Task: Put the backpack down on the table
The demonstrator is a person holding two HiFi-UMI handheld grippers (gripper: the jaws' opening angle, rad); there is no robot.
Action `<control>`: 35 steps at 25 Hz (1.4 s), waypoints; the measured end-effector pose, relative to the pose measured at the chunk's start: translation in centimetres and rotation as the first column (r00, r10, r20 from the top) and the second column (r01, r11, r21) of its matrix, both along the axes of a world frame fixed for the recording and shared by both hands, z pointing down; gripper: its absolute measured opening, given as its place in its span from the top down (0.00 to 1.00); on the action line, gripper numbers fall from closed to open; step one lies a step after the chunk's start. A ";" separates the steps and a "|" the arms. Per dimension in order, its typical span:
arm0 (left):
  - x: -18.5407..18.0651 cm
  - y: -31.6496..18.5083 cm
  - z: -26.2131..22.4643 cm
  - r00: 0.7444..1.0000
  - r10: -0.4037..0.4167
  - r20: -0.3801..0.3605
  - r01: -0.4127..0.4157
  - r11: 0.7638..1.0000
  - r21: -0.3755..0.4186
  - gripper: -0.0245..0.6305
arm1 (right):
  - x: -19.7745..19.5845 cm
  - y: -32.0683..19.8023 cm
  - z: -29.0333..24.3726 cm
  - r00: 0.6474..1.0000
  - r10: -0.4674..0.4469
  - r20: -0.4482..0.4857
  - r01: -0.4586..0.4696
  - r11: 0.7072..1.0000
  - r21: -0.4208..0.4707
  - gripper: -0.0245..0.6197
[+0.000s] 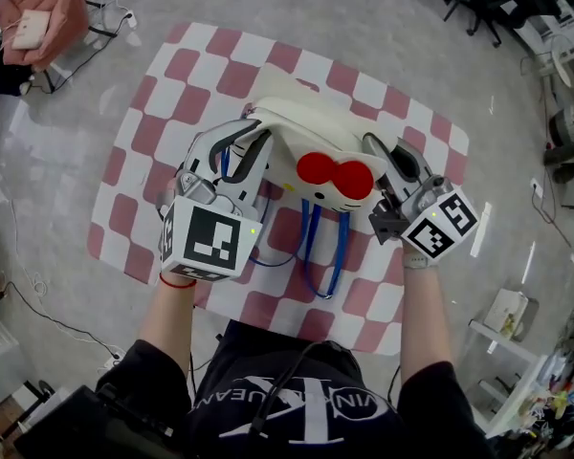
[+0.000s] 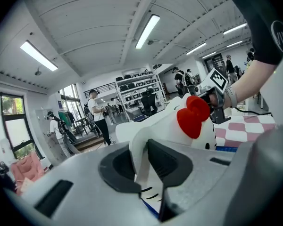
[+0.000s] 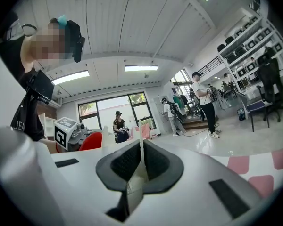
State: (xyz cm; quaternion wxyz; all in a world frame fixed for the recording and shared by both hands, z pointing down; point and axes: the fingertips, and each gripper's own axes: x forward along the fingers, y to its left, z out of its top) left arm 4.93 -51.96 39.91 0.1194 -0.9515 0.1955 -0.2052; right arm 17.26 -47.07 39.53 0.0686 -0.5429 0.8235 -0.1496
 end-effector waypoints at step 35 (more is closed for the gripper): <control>-1.3 3.6 2.0 0.998 0.049 0.026 -0.049 0.999 -0.003 0.86 | -1.2 2.8 1.0 0.995 -0.002 -0.103 0.001 1.000 -0.005 0.94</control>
